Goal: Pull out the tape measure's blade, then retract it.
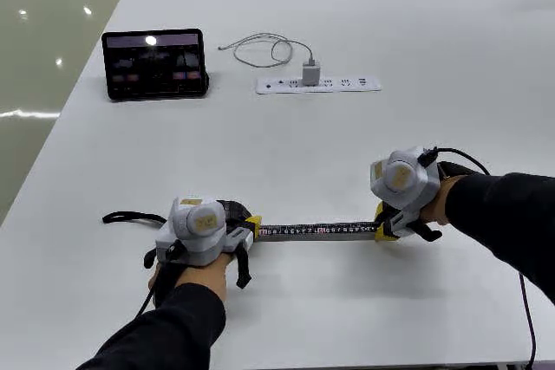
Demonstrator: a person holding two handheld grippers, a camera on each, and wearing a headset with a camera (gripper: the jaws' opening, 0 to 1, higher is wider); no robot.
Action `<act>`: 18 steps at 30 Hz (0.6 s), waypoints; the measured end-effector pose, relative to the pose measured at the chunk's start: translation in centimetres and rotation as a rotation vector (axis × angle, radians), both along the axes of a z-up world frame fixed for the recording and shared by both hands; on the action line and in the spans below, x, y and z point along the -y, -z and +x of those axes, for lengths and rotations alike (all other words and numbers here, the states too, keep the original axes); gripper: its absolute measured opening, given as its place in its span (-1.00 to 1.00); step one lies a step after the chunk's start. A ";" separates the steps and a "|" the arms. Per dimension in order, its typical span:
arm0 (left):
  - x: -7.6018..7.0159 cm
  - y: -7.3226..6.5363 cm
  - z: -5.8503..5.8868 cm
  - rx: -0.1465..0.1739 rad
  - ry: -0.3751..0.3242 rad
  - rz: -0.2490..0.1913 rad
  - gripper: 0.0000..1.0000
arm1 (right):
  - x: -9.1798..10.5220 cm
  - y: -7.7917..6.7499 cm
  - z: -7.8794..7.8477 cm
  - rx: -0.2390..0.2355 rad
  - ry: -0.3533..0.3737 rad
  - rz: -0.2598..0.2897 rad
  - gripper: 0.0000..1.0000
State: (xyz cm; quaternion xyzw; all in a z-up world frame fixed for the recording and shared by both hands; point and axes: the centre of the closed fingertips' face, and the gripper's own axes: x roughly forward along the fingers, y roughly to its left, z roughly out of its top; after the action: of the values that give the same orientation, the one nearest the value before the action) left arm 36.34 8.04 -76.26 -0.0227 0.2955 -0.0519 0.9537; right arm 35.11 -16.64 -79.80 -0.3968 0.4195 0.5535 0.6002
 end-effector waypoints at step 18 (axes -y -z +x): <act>0.0 0.0 0.0 0.001 0.001 0.001 0.24 | -1.2 -0.1 -0.1 -0.002 0.002 0.021 -0.78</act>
State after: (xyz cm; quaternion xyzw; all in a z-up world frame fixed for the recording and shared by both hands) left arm 36.31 8.03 -76.27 -0.0219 0.2953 -0.0522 0.9537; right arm 35.04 -15.40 -79.69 -0.3895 0.4145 0.5576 0.6046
